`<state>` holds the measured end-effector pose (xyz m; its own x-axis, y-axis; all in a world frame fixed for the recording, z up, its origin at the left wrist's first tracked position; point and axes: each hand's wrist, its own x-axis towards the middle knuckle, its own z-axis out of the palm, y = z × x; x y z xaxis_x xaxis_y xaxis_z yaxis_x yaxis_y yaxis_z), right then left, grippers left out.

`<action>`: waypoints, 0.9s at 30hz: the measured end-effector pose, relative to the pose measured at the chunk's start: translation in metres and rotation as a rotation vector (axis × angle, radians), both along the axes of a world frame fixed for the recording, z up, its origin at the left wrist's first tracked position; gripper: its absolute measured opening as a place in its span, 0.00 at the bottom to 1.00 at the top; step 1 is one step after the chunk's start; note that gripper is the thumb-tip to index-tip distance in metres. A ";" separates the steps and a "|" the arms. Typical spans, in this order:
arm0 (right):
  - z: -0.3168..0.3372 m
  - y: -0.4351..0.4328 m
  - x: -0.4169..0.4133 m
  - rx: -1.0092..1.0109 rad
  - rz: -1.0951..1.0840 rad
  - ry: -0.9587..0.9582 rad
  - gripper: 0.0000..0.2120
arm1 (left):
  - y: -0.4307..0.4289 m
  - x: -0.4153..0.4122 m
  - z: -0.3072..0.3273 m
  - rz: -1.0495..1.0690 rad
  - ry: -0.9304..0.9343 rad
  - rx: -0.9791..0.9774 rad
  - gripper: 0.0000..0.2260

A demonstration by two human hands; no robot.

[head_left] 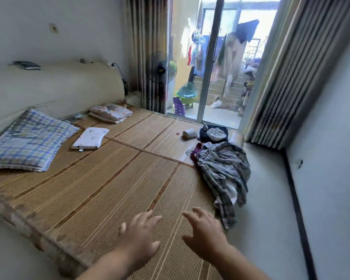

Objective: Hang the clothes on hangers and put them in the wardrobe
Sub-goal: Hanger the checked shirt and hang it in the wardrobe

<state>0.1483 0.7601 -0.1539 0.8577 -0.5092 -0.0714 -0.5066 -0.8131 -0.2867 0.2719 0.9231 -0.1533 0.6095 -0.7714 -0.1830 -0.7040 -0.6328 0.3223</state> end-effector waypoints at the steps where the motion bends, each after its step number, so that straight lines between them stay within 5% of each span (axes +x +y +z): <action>1: 0.000 -0.019 -0.019 0.008 -0.028 -0.003 0.31 | -0.019 -0.012 0.003 -0.015 -0.003 -0.010 0.29; 15: 0.041 -0.322 -0.283 -0.029 -0.186 0.014 0.30 | -0.341 -0.223 0.040 -0.091 0.118 -0.246 0.26; 27: 0.035 -0.483 -0.278 0.117 -0.225 0.042 0.28 | -0.481 -0.202 0.028 -0.081 0.134 -0.265 0.25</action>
<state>-0.1294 0.2766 -0.1185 0.7186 -0.6733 -0.1740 -0.6846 -0.6409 -0.3473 0.0701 0.4417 -0.1248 0.5286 -0.8478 -0.0435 -0.6887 -0.4582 0.5619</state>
